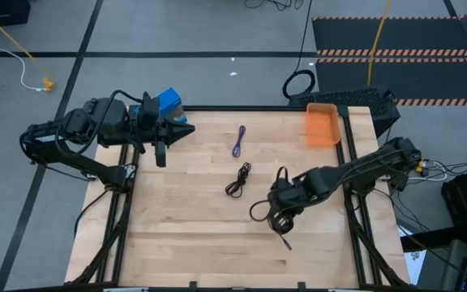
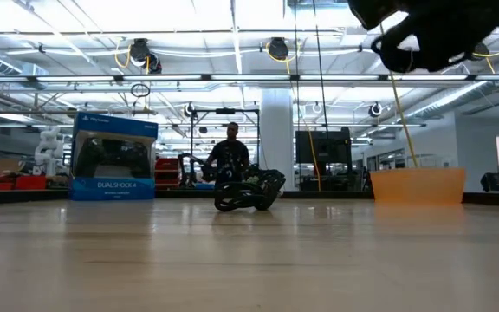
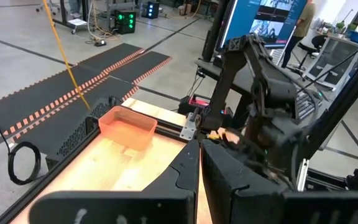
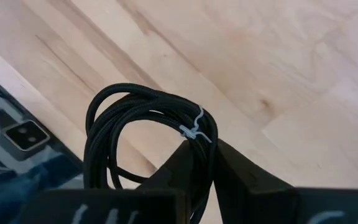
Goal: Pick and place USB-C Cables
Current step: Put the bottom black charger cable into the orange bin
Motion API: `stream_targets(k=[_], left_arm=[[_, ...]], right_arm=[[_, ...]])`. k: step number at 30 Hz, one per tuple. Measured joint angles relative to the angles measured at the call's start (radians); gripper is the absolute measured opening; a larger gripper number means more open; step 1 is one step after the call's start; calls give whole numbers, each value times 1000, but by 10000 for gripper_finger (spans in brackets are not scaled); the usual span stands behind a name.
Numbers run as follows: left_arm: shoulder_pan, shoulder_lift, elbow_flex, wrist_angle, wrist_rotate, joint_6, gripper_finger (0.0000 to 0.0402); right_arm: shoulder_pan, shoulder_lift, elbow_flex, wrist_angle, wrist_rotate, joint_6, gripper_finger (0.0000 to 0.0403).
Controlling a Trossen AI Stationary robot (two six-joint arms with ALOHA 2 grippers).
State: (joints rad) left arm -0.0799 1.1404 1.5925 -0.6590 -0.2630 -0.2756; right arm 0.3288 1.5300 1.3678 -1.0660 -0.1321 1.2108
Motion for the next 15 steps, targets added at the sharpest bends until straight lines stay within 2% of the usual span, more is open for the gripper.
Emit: stream_targets(k=[10, 15], left_arm=[[0, 0, 0, 0, 0, 19, 21], [0, 0, 0, 0, 0, 36, 21]], right_arm=[[-50, -140, 2, -53, -56, 59, 33], [-58, -171, 77, -180, -54, 59, 33]])
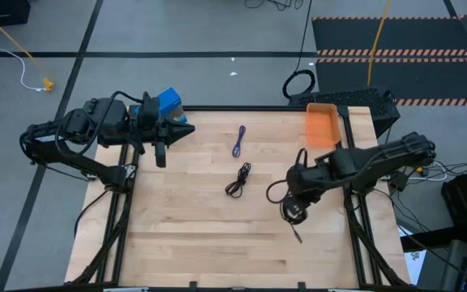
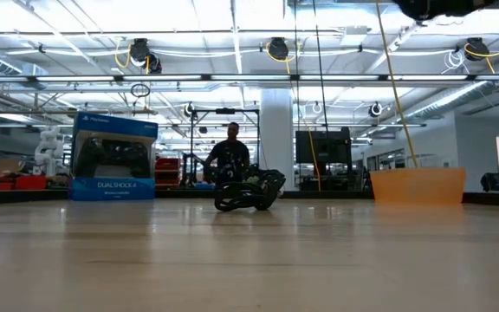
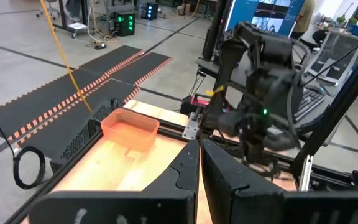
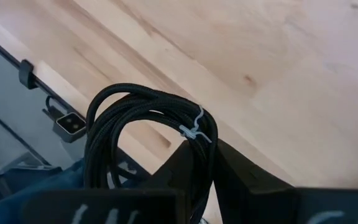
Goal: Pick and place USB-C Cables
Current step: Put the bottom black charger cable into the orange bin
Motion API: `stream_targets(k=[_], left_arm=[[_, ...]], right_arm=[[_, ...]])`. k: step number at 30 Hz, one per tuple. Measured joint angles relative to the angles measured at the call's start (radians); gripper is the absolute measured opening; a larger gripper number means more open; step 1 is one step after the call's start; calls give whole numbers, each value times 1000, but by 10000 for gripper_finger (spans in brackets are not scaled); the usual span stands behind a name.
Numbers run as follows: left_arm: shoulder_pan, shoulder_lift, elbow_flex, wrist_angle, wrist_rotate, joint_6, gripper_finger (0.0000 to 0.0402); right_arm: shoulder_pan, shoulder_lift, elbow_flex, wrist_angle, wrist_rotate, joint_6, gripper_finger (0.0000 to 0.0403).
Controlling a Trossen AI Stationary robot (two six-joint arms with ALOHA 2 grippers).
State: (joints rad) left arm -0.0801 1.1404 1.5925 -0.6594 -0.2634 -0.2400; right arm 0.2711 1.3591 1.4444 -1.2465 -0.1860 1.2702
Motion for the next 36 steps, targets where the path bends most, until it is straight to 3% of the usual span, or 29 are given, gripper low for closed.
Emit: stream_targets(k=[14, 27, 36], left_arm=[[0, 0, 0, 0, 0, 2, 21], [0, 0, 0, 1, 0, 0, 21], [0, 0, 0, 3, 0, 3, 21]], right_arm=[[-54, 0, 302, -314, 10, -59, 33], [-76, 29, 443, -326, 2, -41, 27], [-99, 36, 447, -325, 8, -57, 24]])
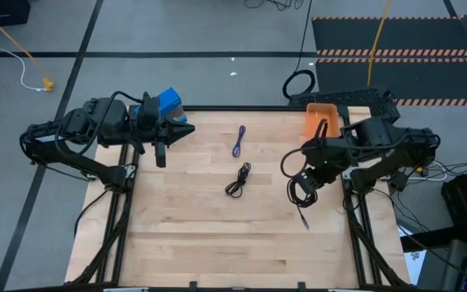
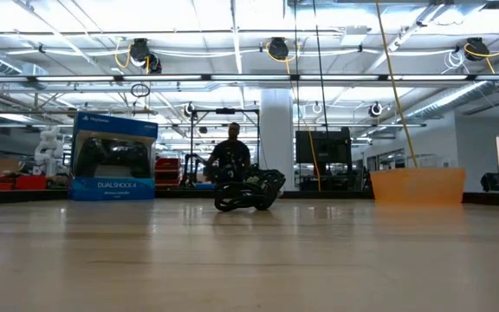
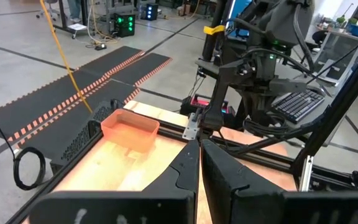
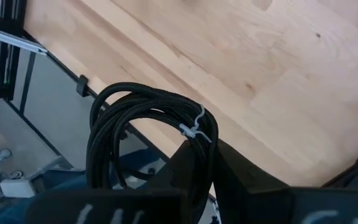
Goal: Pick and place USB-C Cables
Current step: Put the bottom black charger cable into the orange bin
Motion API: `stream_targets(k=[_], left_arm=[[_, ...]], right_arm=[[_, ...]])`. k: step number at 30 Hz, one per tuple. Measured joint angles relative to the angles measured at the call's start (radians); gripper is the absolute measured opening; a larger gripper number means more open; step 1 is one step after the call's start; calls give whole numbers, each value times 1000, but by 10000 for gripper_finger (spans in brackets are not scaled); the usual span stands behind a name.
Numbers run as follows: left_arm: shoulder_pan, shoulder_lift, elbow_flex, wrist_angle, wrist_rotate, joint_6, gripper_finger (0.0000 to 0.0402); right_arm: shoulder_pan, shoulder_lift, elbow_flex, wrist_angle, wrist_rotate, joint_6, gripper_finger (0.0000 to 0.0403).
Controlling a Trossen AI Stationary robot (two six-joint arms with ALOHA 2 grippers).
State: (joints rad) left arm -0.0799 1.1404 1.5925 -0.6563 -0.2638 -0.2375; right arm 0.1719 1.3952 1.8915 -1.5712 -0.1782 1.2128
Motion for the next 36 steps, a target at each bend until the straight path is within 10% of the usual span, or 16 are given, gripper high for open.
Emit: stream_targets(k=[17, 36], left_arm=[[0, 0, 0, 1, 0, -1, 21], [0, 0, 0, 1, -28, -35, 21]], right_arm=[[-234, -1, 0, 0, 100, -254, 23], [-777, 15, 0, 0, 34, -867, 22]])
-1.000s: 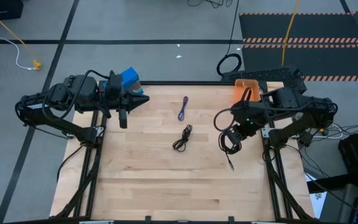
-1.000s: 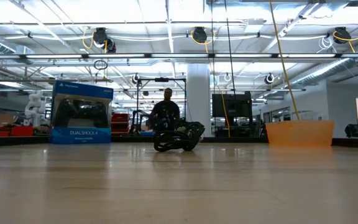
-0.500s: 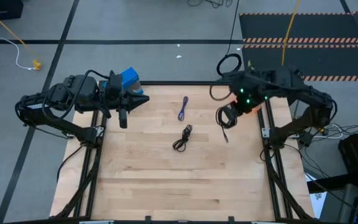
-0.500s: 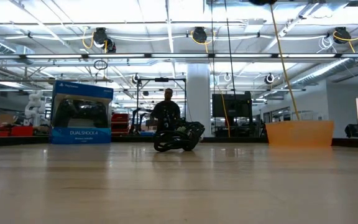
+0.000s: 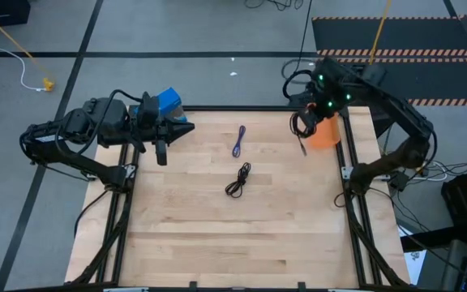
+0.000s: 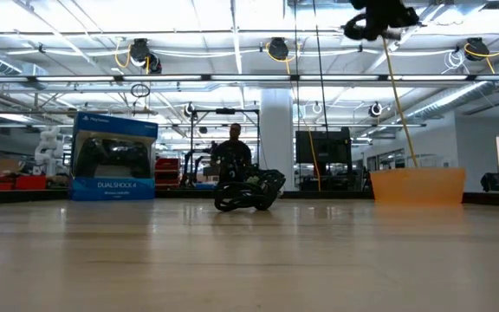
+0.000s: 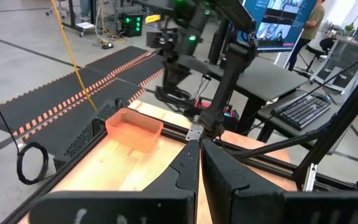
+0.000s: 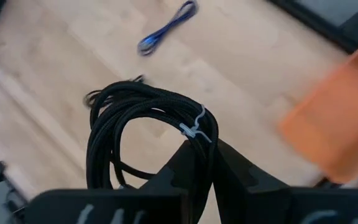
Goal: Pick and place USB-C Cables
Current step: Put the bottom black charger cable into the orange bin
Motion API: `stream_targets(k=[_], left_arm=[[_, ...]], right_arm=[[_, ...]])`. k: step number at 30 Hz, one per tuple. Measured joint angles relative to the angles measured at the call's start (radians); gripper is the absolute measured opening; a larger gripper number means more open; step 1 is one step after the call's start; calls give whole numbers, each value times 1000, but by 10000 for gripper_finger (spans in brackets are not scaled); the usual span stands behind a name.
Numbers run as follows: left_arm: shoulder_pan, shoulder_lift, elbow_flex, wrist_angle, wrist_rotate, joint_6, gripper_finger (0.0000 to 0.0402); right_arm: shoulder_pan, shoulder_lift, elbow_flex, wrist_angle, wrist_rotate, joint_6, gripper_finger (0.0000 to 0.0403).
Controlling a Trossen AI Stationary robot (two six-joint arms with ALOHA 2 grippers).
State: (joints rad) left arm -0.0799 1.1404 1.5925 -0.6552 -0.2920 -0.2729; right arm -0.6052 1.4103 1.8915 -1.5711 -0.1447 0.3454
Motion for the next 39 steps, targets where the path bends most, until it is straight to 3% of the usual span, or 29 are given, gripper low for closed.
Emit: stream_targets(k=[18, 21, 25, 39], left_arm=[[2, 0, 0, -1, -121, 4, 21], [2, 6, 0, -1, -139, -2, 21], [2, 15, 0, -8, -162, -18, 21], [21, 82, -1, 2, -167, 7, 21]], right_arm=[[-355, 136, -1, 0, -15, -426, 22], [-403, 148, -1, 0, -7, -458, 22], [-453, 161, -1, 0, 78, -498, 22], [-585, 197, -25, 2, 176, -462, 25]])
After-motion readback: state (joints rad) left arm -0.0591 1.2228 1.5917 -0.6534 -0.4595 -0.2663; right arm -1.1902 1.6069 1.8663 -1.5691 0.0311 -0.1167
